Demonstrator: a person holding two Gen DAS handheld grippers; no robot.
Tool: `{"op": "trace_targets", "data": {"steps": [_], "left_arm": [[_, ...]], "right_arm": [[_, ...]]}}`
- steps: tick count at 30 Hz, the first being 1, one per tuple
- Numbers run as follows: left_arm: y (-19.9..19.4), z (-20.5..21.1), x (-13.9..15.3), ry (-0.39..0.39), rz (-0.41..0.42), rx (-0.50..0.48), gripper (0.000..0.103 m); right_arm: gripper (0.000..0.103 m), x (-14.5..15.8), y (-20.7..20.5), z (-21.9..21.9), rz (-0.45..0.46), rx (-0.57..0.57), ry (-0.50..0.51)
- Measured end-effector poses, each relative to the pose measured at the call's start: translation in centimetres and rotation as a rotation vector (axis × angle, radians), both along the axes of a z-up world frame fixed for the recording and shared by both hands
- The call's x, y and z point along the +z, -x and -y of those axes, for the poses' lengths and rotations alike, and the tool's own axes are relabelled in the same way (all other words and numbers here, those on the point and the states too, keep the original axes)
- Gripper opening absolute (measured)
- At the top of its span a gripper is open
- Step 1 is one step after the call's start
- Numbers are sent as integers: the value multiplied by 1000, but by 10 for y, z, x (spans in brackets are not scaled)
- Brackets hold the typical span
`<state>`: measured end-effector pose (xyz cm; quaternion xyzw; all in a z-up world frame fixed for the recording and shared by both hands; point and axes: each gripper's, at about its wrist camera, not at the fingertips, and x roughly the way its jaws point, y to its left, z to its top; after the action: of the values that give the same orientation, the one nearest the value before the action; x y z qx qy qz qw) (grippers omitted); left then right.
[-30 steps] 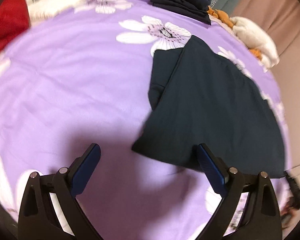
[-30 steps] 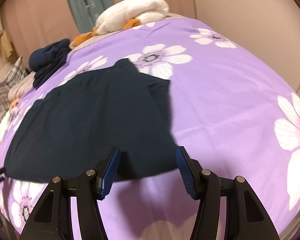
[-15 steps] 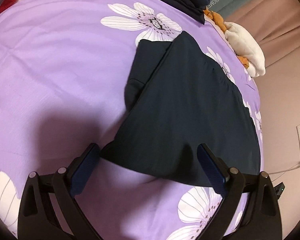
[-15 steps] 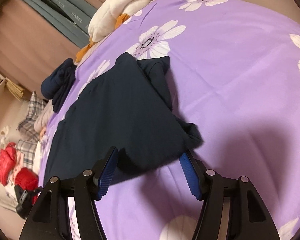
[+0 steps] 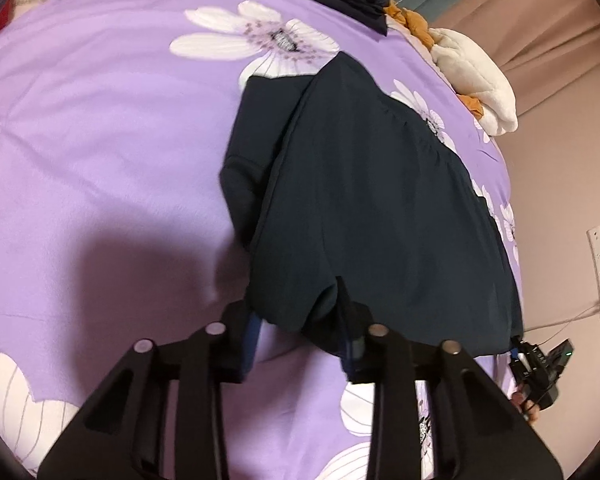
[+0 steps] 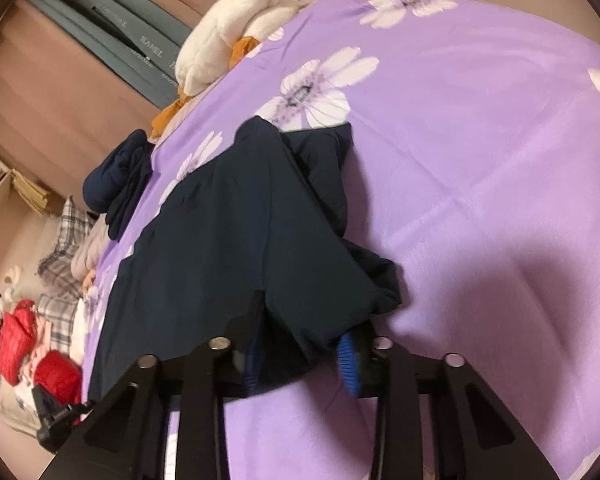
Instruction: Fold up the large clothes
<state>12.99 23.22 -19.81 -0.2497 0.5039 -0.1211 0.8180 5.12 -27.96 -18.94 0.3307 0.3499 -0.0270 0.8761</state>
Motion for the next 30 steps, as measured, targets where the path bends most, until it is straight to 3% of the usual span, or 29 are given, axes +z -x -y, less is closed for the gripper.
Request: {"op": "trace_targets", "data": {"steps": [7,12,25,30], "left_arm": [[2,4,11,-90,55,-1,28],[-1,8,0,-123,39,3,28],[0,16,6,-229,67,-8,30],[2,14,6,-260,66,9,42]], "right_arm": [[21,25,3,-4,64,17,42],[20,5,-1,0,13,8,34],[20,9,2,0,8,8,18],[20,7,3,1,-7,0,19]]}}
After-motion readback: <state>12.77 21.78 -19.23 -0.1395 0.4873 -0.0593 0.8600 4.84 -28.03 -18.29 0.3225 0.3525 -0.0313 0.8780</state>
